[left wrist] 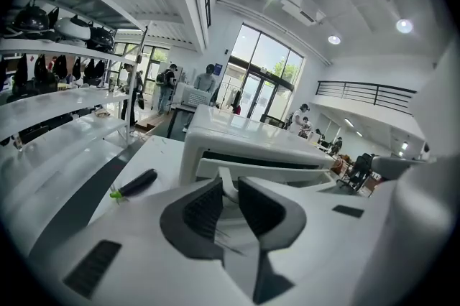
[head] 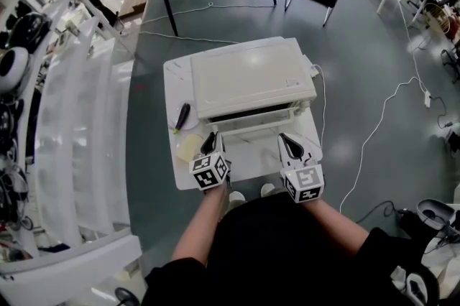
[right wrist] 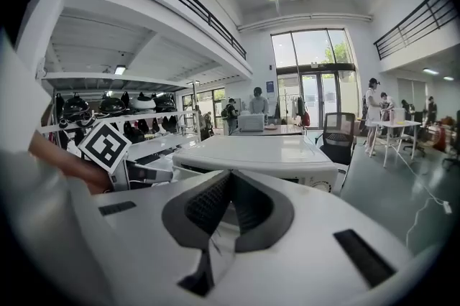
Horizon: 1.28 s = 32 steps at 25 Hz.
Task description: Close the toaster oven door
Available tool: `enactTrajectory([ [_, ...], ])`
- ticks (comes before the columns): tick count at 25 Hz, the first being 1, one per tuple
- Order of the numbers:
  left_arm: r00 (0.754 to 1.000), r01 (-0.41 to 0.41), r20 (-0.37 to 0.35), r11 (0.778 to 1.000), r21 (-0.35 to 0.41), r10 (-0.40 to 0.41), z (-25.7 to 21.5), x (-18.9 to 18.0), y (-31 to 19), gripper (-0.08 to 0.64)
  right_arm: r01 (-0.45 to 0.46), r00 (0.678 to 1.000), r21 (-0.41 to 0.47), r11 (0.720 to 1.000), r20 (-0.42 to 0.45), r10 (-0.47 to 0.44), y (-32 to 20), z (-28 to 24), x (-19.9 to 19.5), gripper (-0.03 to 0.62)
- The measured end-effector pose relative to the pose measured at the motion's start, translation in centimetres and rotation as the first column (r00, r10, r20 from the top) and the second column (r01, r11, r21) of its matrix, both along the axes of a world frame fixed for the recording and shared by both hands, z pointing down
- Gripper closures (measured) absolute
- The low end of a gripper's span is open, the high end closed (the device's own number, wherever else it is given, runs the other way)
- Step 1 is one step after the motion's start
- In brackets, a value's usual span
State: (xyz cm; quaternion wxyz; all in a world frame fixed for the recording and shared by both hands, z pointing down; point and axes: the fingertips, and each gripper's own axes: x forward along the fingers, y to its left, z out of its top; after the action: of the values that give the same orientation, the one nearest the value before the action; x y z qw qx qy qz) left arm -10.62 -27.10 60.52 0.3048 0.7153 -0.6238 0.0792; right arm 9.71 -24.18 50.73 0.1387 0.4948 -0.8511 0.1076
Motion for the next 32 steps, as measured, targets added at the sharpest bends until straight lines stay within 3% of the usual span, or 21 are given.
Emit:
enactTrajectory([
  [14,1.000,0.009,-0.003,1.000,0.008,-0.009,-0.4,-0.4,-1.6,0.479,-0.058,0.998,-0.007,0.998,0.024,0.058,-1.1,-0.2,1.8,0.571],
  [21,1.000,0.009,-0.021,1.000,0.025,-0.009,-0.7,-0.5,-2.0,0.479,-0.045,0.999,-0.042,0.998,0.015,0.045,-0.3,0.4,1.5,0.571],
  [32,0.994,0.035,-0.107,0.995,0.095,-0.025,-0.9,-0.9,-1.9,0.477,-0.027,1.000,-0.020,0.999,0.015,0.028,0.4,-0.3,0.6,0.571],
])
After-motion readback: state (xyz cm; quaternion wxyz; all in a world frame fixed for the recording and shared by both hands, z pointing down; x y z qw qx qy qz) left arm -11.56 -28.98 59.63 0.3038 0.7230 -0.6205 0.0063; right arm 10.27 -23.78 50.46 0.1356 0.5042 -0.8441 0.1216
